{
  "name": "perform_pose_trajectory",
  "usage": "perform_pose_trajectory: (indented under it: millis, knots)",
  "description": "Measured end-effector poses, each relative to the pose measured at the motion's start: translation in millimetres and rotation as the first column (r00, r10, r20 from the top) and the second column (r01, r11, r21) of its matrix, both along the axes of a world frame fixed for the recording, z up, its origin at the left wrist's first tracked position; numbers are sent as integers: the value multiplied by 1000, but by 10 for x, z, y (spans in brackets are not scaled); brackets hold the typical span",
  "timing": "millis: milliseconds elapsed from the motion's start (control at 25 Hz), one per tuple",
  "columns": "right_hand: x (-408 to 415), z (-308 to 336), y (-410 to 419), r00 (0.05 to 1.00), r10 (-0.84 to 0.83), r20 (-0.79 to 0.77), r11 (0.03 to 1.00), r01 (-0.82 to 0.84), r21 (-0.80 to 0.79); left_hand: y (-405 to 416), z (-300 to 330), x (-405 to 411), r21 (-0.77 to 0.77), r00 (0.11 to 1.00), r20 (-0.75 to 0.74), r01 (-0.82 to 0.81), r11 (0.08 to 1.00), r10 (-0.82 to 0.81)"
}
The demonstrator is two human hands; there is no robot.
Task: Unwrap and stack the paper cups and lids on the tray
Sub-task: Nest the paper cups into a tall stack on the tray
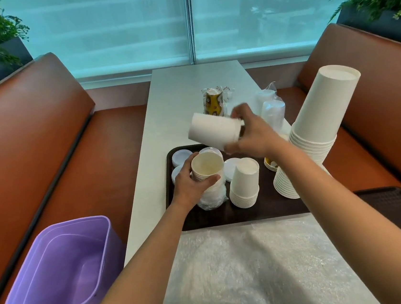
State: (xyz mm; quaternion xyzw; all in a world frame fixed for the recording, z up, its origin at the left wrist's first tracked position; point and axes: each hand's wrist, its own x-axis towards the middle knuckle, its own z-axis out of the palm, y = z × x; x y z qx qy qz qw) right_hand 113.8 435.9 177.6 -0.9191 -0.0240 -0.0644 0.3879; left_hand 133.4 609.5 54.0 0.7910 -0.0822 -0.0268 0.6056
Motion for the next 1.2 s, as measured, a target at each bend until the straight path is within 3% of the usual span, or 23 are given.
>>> perform_pose_trajectory:
  millis: [240, 360, 440, 680, 760, 880, 960, 1040, 1080, 1120, 1160, 1200]
  knots:
    - [-240, -909, -175, 978, -198, 59, 896, 156, 417, -12, -19, 24, 28, 1000, -19, 13, 1000, -12]
    - [-283, -1096, -180, 961, -272, 51, 834, 209, 511, -16, -13, 38, 40, 1000, -12, 14, 999, -13]
    - [-279, -1229, -189, 958, -287, -7, 810, 246, 533, -15, -2, 45, 38, 1000, -16, 15, 999, -14]
    - [-331, -1631, -189, 961, -199, -191, 897, 257, 360, 17, 8, 78, 2, 999, -24, 36, 999, -36]
    - [-368, -1719, -195, 966, -177, -186, 911, 233, 341, 15, 1, 78, 17, 999, -24, 38, 999, -37]
    - [-392, -1592, -141, 965, -259, 30, 926, 240, 293, 25, -42, 89, 27, 999, -24, 42, 999, -41]
    - [-359, -1296, -61, 882, -330, 336, 941, 279, 192, 31, -63, 95, 56, 999, -4, 50, 997, -50]
    - [-267, -863, 21, 811, -204, 548, 966, 258, -22, 31, -89, 96, 61, 999, 1, 45, 997, -45]
    - [-212, -623, 88, 874, -113, 472, 977, 183, -105, 27, -103, 96, 46, 999, -5, 38, 998, -37]
    - [-151, -415, 179, 962, -23, 274, 986, 67, -152, 24, -101, 90, 32, 1000, -9, 29, 999, -29]
    - [-65, -278, 270, 998, 65, 24, 980, -60, -188, 19, -100, 86, 27, 1000, -12, 22, 999, -22]
    - [38, -198, 371, 977, 121, -178, 948, -167, -273, 10, -83, 80, 36, 1000, -12, 15, 999, -15]
